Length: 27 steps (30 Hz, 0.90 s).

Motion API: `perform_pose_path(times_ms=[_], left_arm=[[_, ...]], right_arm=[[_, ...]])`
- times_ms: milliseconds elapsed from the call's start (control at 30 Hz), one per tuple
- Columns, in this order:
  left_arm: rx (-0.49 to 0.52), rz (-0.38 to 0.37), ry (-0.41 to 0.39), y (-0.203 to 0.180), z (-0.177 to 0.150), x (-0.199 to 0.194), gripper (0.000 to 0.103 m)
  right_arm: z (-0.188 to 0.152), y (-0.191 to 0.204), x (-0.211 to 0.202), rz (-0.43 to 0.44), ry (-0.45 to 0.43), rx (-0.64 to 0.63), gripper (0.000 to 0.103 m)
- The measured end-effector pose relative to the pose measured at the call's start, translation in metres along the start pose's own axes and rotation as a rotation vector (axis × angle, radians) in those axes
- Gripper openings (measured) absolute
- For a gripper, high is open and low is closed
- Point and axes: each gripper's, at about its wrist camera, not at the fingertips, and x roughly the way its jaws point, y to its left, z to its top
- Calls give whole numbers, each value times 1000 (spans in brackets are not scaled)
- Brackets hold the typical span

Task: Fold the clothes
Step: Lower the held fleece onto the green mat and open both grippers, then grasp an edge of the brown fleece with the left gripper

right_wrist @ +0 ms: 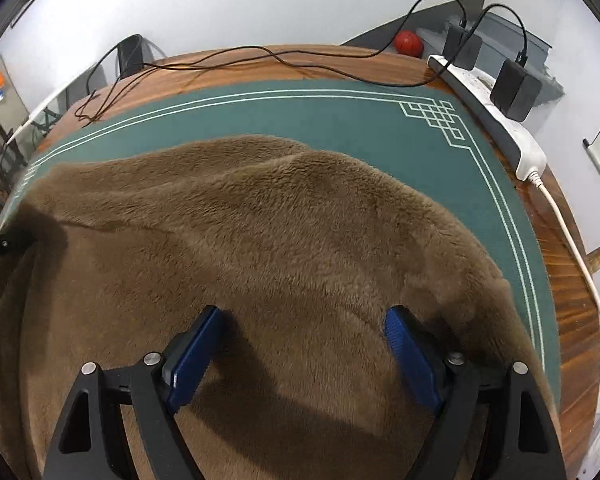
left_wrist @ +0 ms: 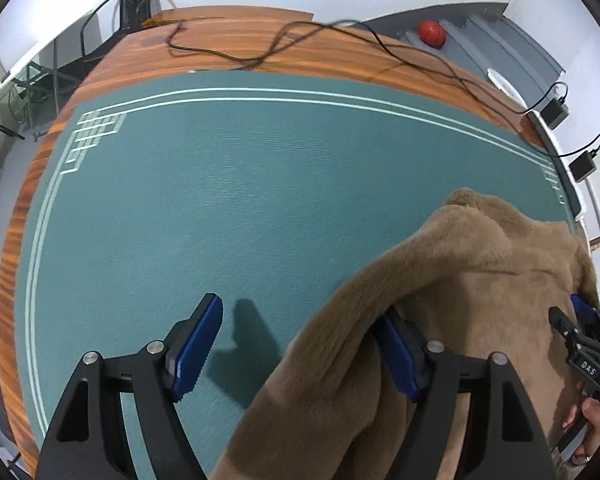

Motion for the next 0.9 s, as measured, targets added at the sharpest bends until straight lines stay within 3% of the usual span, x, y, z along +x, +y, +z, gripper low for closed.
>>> perform_pose_path(times_ms=[233,400,533,767,900], left_arm=[[19,-36,-36,21,-47,-52,79],[11,-57,-23,42,-98,-84,81],[-2,-39,21,60,-146,-95,81],[-35,-23,84,80,-221,-104,81],[-7,-48,75,72,-234,-106,81]], right_arm=[[-36,10,-50,85,-38,-6,85],[-93,28,-78,154,-16,-46,85],[-142,44,-91,142,9,-97,85],[-199,51,-101,139,47,-90,85],[-214,53,-104,120,44,-76,85]])
